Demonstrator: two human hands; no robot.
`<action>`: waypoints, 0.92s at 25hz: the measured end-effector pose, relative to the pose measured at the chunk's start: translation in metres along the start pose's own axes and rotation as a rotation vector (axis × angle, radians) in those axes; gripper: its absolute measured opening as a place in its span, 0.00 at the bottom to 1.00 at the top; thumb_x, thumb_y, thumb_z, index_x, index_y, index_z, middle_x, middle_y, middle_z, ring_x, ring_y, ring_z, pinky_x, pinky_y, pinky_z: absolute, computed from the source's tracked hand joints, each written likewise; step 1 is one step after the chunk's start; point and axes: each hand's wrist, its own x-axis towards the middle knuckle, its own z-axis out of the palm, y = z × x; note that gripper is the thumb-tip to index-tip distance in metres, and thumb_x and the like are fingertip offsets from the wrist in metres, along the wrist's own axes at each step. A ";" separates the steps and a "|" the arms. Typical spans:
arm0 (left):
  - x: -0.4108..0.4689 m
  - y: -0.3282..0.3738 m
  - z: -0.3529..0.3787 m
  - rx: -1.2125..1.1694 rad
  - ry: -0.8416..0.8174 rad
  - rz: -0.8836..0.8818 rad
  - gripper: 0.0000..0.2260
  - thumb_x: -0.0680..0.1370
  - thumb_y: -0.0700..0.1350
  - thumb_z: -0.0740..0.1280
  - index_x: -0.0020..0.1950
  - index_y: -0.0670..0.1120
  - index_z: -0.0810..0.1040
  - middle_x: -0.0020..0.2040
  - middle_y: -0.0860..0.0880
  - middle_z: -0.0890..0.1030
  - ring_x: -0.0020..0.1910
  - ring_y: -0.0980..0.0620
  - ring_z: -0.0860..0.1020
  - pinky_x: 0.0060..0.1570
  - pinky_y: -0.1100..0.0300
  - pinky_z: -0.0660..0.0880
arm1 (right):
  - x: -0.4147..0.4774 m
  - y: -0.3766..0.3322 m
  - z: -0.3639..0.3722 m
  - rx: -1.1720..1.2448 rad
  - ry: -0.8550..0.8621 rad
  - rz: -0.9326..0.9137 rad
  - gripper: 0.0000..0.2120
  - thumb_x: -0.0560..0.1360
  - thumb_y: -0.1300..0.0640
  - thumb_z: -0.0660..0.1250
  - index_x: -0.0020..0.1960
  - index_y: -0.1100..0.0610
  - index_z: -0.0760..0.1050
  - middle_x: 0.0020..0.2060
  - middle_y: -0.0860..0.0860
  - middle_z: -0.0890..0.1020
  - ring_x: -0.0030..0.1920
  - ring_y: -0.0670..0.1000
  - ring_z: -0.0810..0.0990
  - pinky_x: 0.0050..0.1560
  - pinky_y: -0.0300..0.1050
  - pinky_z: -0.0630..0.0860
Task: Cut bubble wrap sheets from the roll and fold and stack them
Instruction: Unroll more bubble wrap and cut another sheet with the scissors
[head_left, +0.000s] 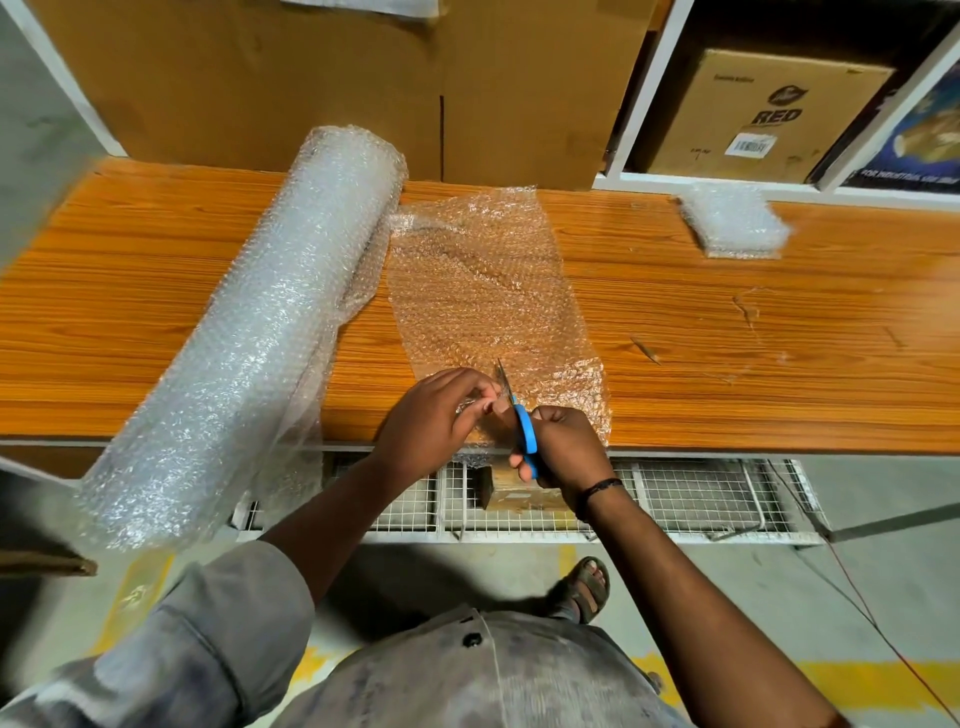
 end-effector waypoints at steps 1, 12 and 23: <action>-0.001 0.001 0.000 0.015 0.002 0.009 0.09 0.82 0.51 0.62 0.57 0.50 0.77 0.55 0.55 0.82 0.56 0.54 0.79 0.53 0.50 0.77 | 0.002 0.000 -0.001 0.010 -0.011 0.018 0.19 0.76 0.44 0.75 0.41 0.60 0.77 0.29 0.60 0.81 0.21 0.51 0.74 0.25 0.37 0.62; -0.007 0.009 -0.006 -0.009 -0.011 0.015 0.07 0.83 0.53 0.64 0.54 0.51 0.77 0.51 0.58 0.81 0.53 0.56 0.79 0.52 0.52 0.76 | 0.009 -0.006 -0.006 -0.020 -0.013 0.006 0.20 0.74 0.41 0.76 0.43 0.59 0.79 0.30 0.58 0.82 0.22 0.49 0.73 0.25 0.36 0.62; -0.015 0.016 -0.010 -0.105 -0.104 0.024 0.06 0.83 0.51 0.67 0.55 0.50 0.78 0.50 0.58 0.82 0.50 0.59 0.80 0.47 0.50 0.77 | 0.018 -0.013 -0.009 -0.049 -0.026 -0.006 0.18 0.74 0.42 0.76 0.43 0.58 0.78 0.31 0.59 0.82 0.21 0.49 0.73 0.24 0.36 0.62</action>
